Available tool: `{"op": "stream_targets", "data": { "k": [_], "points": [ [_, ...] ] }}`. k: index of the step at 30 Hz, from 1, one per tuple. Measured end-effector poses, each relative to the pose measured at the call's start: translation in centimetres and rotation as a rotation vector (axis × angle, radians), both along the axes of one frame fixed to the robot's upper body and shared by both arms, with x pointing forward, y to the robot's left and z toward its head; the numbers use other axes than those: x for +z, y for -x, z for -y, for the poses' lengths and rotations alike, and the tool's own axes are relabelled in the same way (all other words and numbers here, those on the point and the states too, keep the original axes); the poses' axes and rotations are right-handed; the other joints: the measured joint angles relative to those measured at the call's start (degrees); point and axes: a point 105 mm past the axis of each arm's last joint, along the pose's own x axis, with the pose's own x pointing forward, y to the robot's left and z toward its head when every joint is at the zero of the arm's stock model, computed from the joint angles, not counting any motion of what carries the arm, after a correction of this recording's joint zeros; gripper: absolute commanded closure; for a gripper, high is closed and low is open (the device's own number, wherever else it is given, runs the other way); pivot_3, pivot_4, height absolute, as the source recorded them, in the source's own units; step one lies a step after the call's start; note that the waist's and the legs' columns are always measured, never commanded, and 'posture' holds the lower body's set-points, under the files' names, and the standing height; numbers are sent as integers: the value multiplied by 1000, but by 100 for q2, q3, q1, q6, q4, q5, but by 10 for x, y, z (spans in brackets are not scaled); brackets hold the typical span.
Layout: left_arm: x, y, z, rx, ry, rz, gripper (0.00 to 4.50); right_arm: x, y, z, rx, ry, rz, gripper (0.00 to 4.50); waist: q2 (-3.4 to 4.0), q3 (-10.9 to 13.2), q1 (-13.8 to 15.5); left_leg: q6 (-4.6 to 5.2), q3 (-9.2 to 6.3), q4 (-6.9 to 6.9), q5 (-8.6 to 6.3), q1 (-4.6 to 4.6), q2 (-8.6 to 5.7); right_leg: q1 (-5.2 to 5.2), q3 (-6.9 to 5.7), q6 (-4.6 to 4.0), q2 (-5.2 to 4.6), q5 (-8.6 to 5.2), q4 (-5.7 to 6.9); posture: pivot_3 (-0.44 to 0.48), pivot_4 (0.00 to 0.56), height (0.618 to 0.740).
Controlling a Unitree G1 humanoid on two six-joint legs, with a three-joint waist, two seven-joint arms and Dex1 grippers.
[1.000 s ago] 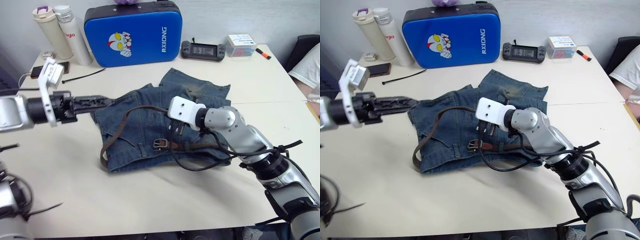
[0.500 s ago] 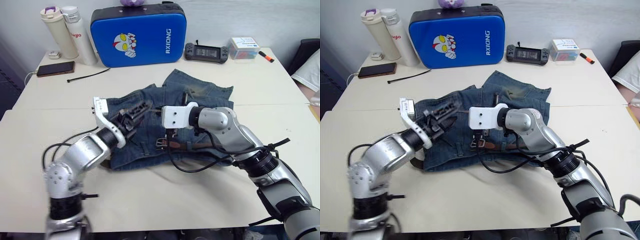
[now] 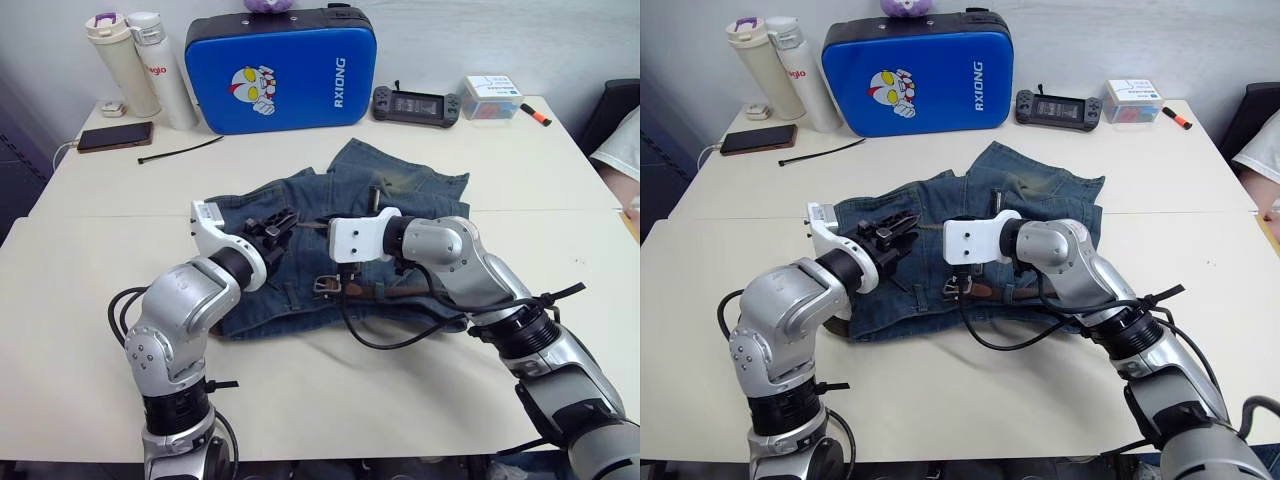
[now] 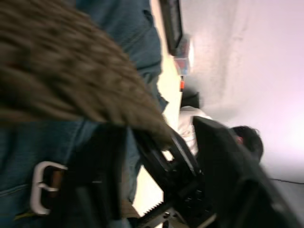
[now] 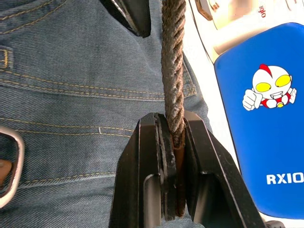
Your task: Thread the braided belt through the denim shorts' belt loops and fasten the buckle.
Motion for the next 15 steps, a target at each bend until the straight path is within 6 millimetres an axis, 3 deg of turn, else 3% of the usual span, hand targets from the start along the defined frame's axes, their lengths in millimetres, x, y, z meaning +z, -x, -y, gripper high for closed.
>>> {"op": "stream_targets", "data": {
  "k": [1, 3, 9, 12, 15],
  "points": [
    [-1, 0, 0, -3, -8, 1, 4012, 0, 1, 0, 4, 1, 5, 4500, 0, 0, 0, 0, 0, 0, 0, 0, 0, 0, 0, 0, 0, 0, -3, 0, 150, 677],
    [-2, -1, 0, -11, -18, -4, 4420, 0, 0, 1, 1, 3, 9, 4500, 0, 0, 1, -1, 0, -1, 0, 0, 1, 1, 1, 0, 2, 0, -6, 0, 150, 677],
    [-3, -2, 1, -24, -21, -10, 4420, -1, 1, 4, -3, -5, 17, 4500, 0, 0, 11, -1, 1, -1, 0, 0, 2, 3, 2, 0, 3, 0, -14, 0, 150, 677],
    [-2, -3, -2, -22, -33, -1, 4500, 2, 3, 3, 6, -64, -18, 3200, 0, 0, 8, -1, 2, -4, 0, 0, 3, 4, 3, 0, 4, 0, -17, 0, 150, 677],
    [-10, -11, -20, 21, -64, -31, 4500, 12, 11, 4, 48, -101, -44, 1856, 0, 0, 2, -3, -3, -4, -2, 0, 7, 2, 4, 0, 10, 0, -20, 0, 150, 677]
  ]
}}
